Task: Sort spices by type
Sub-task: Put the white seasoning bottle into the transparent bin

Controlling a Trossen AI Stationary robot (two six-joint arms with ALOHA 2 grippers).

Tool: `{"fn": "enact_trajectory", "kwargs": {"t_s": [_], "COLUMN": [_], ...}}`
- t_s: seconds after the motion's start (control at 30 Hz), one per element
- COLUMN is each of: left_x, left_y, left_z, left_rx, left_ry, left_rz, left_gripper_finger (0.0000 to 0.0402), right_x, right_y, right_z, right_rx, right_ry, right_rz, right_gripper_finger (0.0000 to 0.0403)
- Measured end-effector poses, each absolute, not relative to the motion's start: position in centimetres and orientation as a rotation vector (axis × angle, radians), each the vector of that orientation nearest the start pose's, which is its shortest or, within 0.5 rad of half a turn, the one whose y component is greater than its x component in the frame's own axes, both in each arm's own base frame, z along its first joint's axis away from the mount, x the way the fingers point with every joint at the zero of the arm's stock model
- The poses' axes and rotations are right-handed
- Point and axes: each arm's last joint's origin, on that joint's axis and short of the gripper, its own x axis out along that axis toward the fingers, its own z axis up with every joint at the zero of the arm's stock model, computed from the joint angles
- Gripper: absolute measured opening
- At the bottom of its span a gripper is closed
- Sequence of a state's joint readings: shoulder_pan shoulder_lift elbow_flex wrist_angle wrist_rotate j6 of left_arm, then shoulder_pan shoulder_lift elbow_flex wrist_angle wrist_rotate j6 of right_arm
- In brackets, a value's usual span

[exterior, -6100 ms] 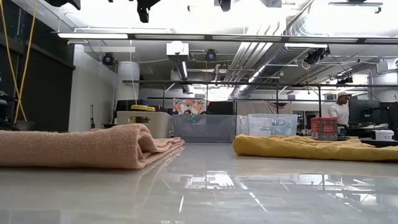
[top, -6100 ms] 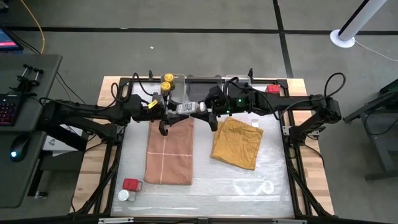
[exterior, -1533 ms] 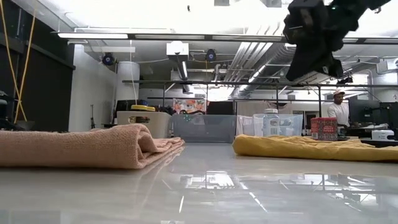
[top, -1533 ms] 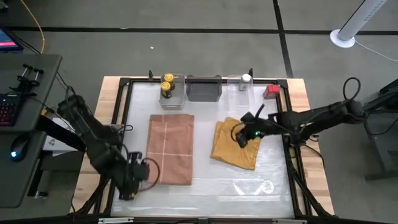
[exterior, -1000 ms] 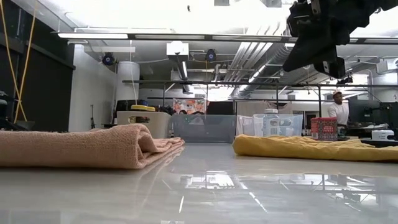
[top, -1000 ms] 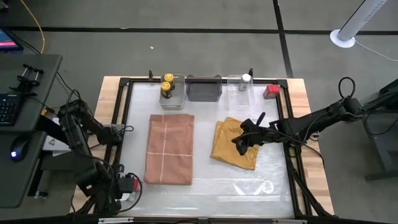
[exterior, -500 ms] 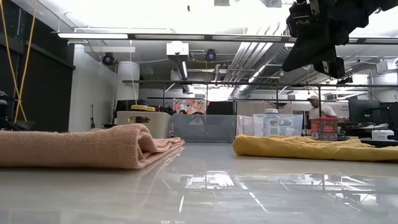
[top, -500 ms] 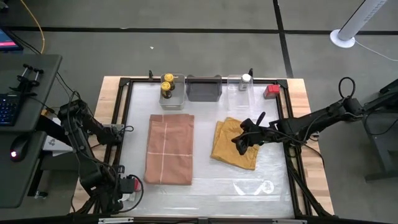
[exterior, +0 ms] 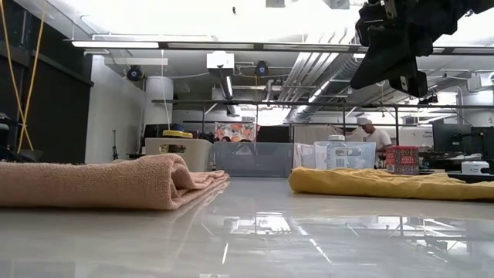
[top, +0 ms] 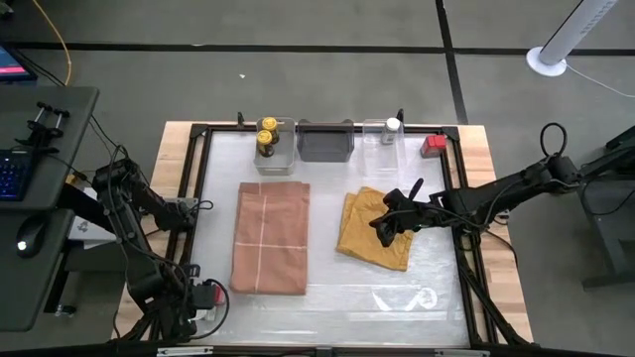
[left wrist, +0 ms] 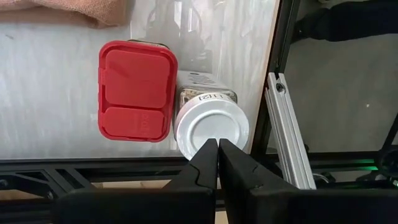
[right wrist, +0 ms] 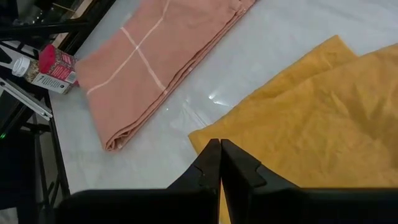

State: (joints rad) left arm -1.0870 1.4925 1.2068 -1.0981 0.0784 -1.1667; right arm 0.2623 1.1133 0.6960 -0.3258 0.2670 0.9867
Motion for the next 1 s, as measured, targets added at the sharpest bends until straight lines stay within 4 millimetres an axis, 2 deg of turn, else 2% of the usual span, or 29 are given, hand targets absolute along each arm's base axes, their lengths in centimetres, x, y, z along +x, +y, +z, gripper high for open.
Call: {"fn": "enact_trajectory", "kwargs": {"t_s": [0.2,0.63,0.83,1.0], "left_x": [12.4,13.2,15.4,17.8], "left_y": [-24.0,-24.9,-24.3,-23.1], "left_z": [26.0,24.6,24.6,24.6], "left_rx": [-0.204,-0.175,-0.174,-0.134], "left_ry": [1.549,1.575,1.472,1.398], "left_rz": [-0.123,-0.114,-0.131,-0.159], "left_gripper_finger": [0.0,0.0,0.0,0.0], "right_x": [21.6,21.6,21.6,21.6], "right_y": [5.0,5.0,5.0,5.0], "right_z": [23.1,23.1,23.1,23.1], "right_rx": [0.742,0.722,0.722,0.722], "right_ry": [0.648,0.653,0.653,0.653], "right_rz": [-0.351,-0.345,-0.346,-0.345], "right_gripper_finger": [0.0002,0.0002,0.0002,0.0002]}}
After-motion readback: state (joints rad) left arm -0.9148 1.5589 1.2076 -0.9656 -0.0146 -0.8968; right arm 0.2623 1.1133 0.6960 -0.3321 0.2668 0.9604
